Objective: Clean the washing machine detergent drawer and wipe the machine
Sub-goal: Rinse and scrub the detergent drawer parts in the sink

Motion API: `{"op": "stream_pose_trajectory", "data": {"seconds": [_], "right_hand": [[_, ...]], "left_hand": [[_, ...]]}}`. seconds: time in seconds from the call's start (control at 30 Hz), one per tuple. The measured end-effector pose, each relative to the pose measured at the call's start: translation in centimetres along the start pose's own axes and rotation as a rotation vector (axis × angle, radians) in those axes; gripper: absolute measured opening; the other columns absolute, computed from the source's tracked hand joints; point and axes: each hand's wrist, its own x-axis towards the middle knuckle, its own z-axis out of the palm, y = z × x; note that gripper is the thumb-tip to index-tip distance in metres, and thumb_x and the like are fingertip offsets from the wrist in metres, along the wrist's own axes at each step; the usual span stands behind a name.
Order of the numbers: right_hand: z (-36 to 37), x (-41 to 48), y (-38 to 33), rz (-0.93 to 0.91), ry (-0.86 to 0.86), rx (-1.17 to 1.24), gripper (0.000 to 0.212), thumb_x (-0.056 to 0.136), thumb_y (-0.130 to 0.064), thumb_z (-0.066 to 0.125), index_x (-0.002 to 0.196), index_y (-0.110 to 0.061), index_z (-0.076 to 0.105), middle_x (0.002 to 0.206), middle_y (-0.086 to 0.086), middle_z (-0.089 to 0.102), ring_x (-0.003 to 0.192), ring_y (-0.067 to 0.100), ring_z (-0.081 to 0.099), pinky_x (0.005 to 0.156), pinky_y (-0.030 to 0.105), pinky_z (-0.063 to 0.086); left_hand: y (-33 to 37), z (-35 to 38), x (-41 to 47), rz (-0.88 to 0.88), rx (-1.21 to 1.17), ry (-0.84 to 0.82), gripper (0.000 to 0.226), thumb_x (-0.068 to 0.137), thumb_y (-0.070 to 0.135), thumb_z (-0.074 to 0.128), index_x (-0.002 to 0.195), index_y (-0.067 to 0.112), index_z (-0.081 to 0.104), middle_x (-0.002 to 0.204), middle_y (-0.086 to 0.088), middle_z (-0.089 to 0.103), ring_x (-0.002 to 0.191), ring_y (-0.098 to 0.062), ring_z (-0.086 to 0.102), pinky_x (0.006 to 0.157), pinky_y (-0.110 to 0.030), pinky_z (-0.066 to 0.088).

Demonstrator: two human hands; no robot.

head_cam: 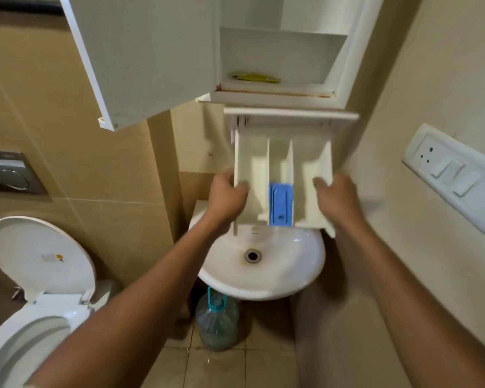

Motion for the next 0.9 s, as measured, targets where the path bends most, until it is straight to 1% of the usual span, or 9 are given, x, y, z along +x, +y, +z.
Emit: {"op": "stream_pose_trajectory", "data": {"seconds": [0.17, 0.27, 0.33, 0.37, 0.47, 0.67, 0.77, 0.83, 0.9], "right_hand": [[-0.3, -2.9, -0.1, -0.362, 0.411, 0.249, 0.028, 0.098, -0.022, 0.053, 0.099, 0.004, 0.064, 0.084, 0.014, 0.065, 0.074, 0.017, 0.06, 0.067, 0.028, 0.044], [6.0, -6.2, 7.4, 0.096, -0.101, 0.027, 0.032, 0.098, -0.021, 0.052, 0.116, 0.004, 0.062, 0.114, 0.025, 0.067, 0.101, 0.033, 0.065, 0.081, 0.032, 0.048], [8.5, -8.8, 11.0, 0.301, -0.678, -0.352, 0.019, 0.097, -0.006, 0.048, 0.11, 0.002, 0.059, 0.112, 0.022, 0.064, 0.095, 0.033, 0.062, 0.077, 0.033, 0.045], [8.7, -10.1, 11.6, 0.376, -0.717, -0.394, 0.015, 0.095, -0.005, 0.047, 0.106, 0.0, 0.057, 0.108, 0.019, 0.062, 0.09, 0.03, 0.061, 0.074, 0.032, 0.045], [8.1, -8.9, 10.8, 0.456, -0.529, -0.125, 0.024, 0.094, -0.01, 0.049, 0.116, -0.002, 0.055, 0.114, 0.017, 0.062, 0.091, 0.028, 0.058, 0.071, 0.029, 0.045], [0.0, -0.1, -0.4, 0.013, -0.031, 0.013, 0.028, 0.096, -0.022, 0.056, 0.108, 0.001, 0.065, 0.102, 0.016, 0.069, 0.094, 0.029, 0.065, 0.08, 0.034, 0.05], [-2.8, -0.1, -3.3, -0.293, 0.251, 0.217, 0.022, 0.098, -0.02, 0.054, 0.091, -0.003, 0.065, 0.08, 0.008, 0.061, 0.071, 0.019, 0.056, 0.065, 0.029, 0.04], [-1.0, -1.7, -1.1, -0.406, 0.405, 0.266, 0.026, 0.098, -0.017, 0.053, 0.095, 0.005, 0.066, 0.081, 0.012, 0.064, 0.073, 0.021, 0.06, 0.069, 0.032, 0.045], [3.5, -3.5, 4.7, -0.127, 0.188, 0.209, 0.027, 0.097, -0.015, 0.054, 0.104, 0.009, 0.064, 0.095, 0.024, 0.069, 0.088, 0.03, 0.067, 0.073, 0.032, 0.049]], "left_hand": [[1.1, 0.2, -2.2, 0.538, 0.108, 0.182, 0.02, 0.096, 0.001, 0.054, 0.102, 0.021, 0.059, 0.078, 0.012, 0.06, 0.066, 0.004, 0.058, 0.057, -0.01, 0.044], [-7.5, 0.4, -3.3, 0.009, 0.346, 0.018, 0.027, 0.094, 0.0, 0.051, 0.118, 0.009, 0.061, 0.099, -0.004, 0.068, 0.088, -0.004, 0.064, 0.07, -0.011, 0.051], [-12.1, 0.1, -4.2, -0.509, 0.489, -0.172, 0.027, 0.096, 0.003, 0.049, 0.121, -0.002, 0.059, 0.114, -0.015, 0.065, 0.108, -0.03, 0.064, 0.085, -0.032, 0.056], [-13.7, -0.1, -4.7, -0.606, 0.536, -0.221, 0.026, 0.096, 0.004, 0.049, 0.119, -0.004, 0.058, 0.115, -0.017, 0.063, 0.107, -0.033, 0.062, 0.085, -0.036, 0.054], [-14.1, -0.7, -3.4, -0.456, 0.463, -0.167, 0.012, 0.093, 0.005, 0.052, 0.103, 0.002, 0.057, 0.105, -0.015, 0.063, 0.093, -0.026, 0.062, 0.078, -0.036, 0.057], [0.1, -0.4, -0.3, 0.127, 0.254, 0.075, 0.022, 0.097, 0.007, 0.05, 0.077, 0.012, 0.057, 0.064, 0.003, 0.054, 0.048, 0.0, 0.05, 0.046, -0.018, 0.037], [3.9, 0.1, -1.2, 0.49, 0.165, 0.195, 0.015, 0.099, 0.007, 0.05, 0.105, 0.013, 0.062, 0.079, -0.001, 0.064, 0.062, -0.007, 0.06, 0.051, -0.018, 0.046], [1.8, 0.4, -1.7, 0.517, 0.219, 0.192, 0.032, 0.097, 0.005, 0.048, 0.127, 0.011, 0.056, 0.088, -0.006, 0.068, 0.07, -0.014, 0.064, 0.06, -0.024, 0.054], [-3.6, 0.8, -2.0, 0.24, 0.378, 0.084, 0.03, 0.098, 0.008, 0.049, 0.127, 0.009, 0.055, 0.094, -0.008, 0.069, 0.078, -0.019, 0.065, 0.067, -0.03, 0.054]]}}
